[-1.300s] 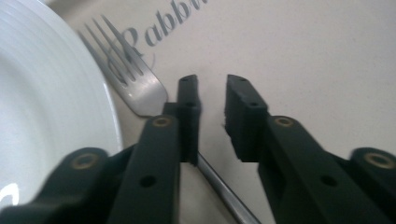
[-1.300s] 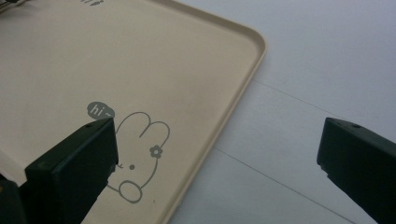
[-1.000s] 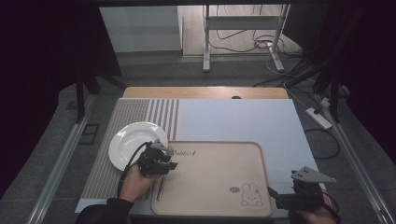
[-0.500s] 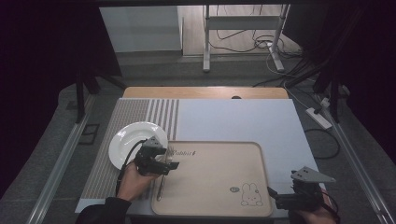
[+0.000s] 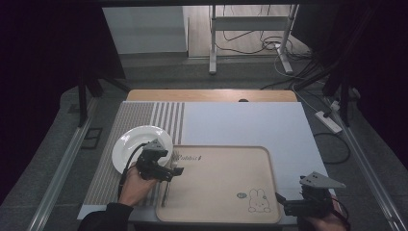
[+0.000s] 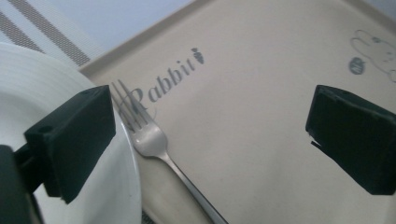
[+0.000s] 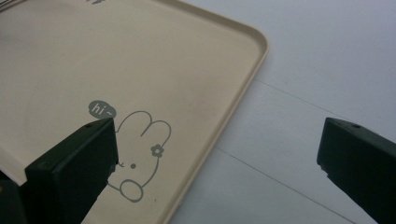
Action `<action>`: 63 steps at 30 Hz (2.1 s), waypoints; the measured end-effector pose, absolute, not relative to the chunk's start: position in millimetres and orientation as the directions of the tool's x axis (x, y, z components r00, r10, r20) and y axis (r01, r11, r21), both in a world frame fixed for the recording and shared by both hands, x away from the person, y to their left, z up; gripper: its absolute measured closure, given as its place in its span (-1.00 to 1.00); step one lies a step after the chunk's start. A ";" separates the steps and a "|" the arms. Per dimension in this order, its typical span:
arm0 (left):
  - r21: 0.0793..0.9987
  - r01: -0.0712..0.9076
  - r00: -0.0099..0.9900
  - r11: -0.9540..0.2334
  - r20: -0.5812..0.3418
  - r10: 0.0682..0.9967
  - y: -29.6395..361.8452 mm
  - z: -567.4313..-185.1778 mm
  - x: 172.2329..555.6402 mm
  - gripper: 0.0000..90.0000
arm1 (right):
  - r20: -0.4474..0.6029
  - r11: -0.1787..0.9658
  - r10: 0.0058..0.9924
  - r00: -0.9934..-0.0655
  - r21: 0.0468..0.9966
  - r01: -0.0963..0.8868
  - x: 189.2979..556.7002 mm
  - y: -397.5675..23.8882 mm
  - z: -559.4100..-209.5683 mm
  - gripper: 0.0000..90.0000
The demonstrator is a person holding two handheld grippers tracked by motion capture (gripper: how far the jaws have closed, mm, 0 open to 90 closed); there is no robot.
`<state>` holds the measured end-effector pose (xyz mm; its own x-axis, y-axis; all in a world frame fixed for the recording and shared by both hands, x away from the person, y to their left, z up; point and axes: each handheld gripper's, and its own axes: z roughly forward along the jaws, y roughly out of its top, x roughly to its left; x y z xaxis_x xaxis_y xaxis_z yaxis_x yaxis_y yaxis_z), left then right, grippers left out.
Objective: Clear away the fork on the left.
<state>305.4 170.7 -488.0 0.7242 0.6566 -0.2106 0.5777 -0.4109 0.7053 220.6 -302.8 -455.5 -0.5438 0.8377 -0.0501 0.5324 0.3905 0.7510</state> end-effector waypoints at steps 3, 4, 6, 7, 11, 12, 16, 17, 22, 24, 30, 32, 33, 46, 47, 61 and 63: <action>0.709 0.578 0.724 -0.404 -0.217 0.655 172.6 -487.4 305.0 -0.95 | -0.052 0.392 0.837 -0.544 0.751 0.531 220.5 -302.7 -455.5 -1.00; 0.709 0.582 0.719 -0.399 -0.220 0.659 173.7 -487.2 305.1 -0.96 | -0.052 0.393 0.837 -0.545 0.751 0.531 220.5 -302.6 -455.5 -1.00; 0.712 0.580 0.719 -0.396 -0.218 0.660 175.1 -487.0 304.9 -0.99 | -0.053 0.393 0.837 -0.545 0.751 0.531 220.4 -302.6 -455.5 -1.00; 0.713 0.578 0.718 -0.396 -0.215 0.662 175.6 -486.8 304.7 -0.99 | -0.053 0.394 0.836 -0.546 0.750 0.531 220.4 -302.7 -455.3 -1.00; 0.711 0.581 0.715 -0.396 -0.214 0.665 177.5 -486.1 304.0 -1.00 | -0.054 0.394 0.837 -0.545 0.750 0.531 220.3 -302.7 -455.4 -1.00; 0.713 0.580 0.715 -0.395 -0.213 0.666 178.3 -485.9 303.6 -1.00 | -0.054 0.394 0.837 -0.544 0.750 0.531 220.3 -302.7 -455.4 -1.00; 0.719 0.576 0.713 -0.390 -0.208 0.669 180.5 -484.3 302.1 -1.00 | -0.055 0.393 0.838 -0.543 0.751 0.530 220.2 -302.6 -455.4 -1.00; 0.722 0.571 0.717 -0.390 -0.207 0.666 181.7 -483.7 301.6 -1.00 | -0.056 0.393 0.838 -0.543 0.751 0.530 220.0 -302.7 -455.2 -1.00; 0.725 0.560 0.716 -0.401 -0.181 0.674 182.8 -483.0 299.5 -1.00 | -0.058 0.393 0.838 -0.542 0.752 0.528 219.9 -302.5 -455.3 -1.00; 0.726 0.559 0.715 -0.400 -0.178 0.676 184.0 -481.7 298.3 -1.00 | -0.059 0.393 0.839 -0.541 0.753 0.528 219.9 -302.5 -455.3 -1.00; 0.731 0.560 0.709 -0.390 -0.179 0.682 188.5 -479.2 295.7 -1.00 | -0.059 0.397 0.835 -0.547 0.753 0.525 219.6 -302.0 -455.4 -1.00; 0.736 0.562 0.705 -0.378 -0.186 0.685 191.9 -478.1 294.7 -1.00 | -0.062 0.401 0.834 -0.549 0.751 0.524 219.6 -301.7 -455.4 -1.00; 0.736 0.562 0.705 -0.378 -0.186 0.685 191.9 -478.1 294.7 -1.00 | -0.063 0.401 0.834 -0.548 0.751 0.524 219.7 -301.4 -455.6 -1.00; 0.736 0.574 0.683 -0.360 -0.187 0.706 202.0 -474.2 288.6 -1.00 | -0.066 0.397 0.840 -0.538 0.751 0.527 219.9 -301.4 -455.6 -1.00; 0.736 0.572 0.682 -0.361 -0.184 0.708 202.4 -474.1 288.0 -1.00 | -0.068 0.401 0.838 -0.542 0.750 0.526 219.7 -301.3 -455.5 -1.00; 0.737 0.571 0.671 -0.361 -0.166 0.722 211.6 -476.7 278.8 -1.00 | -0.072 0.399 0.841 -0.537 0.752 0.525 219.5 -300.9 -455.6 -1.00; 0.738 0.572 0.670 -0.359 -0.169 0.723 213.0 -476.9 277.9 -1.00 | -0.072 0.398 0.841 -0.536 0.752 0.525 219.5 -300.9 -455.6 -1.00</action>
<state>277.9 213.0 -476.9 0.6703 0.7227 -0.1687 0.5723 -0.3586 0.7375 219.5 -300.9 -455.6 -0.5360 0.8412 -0.0715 0.5250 0.3985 0.7521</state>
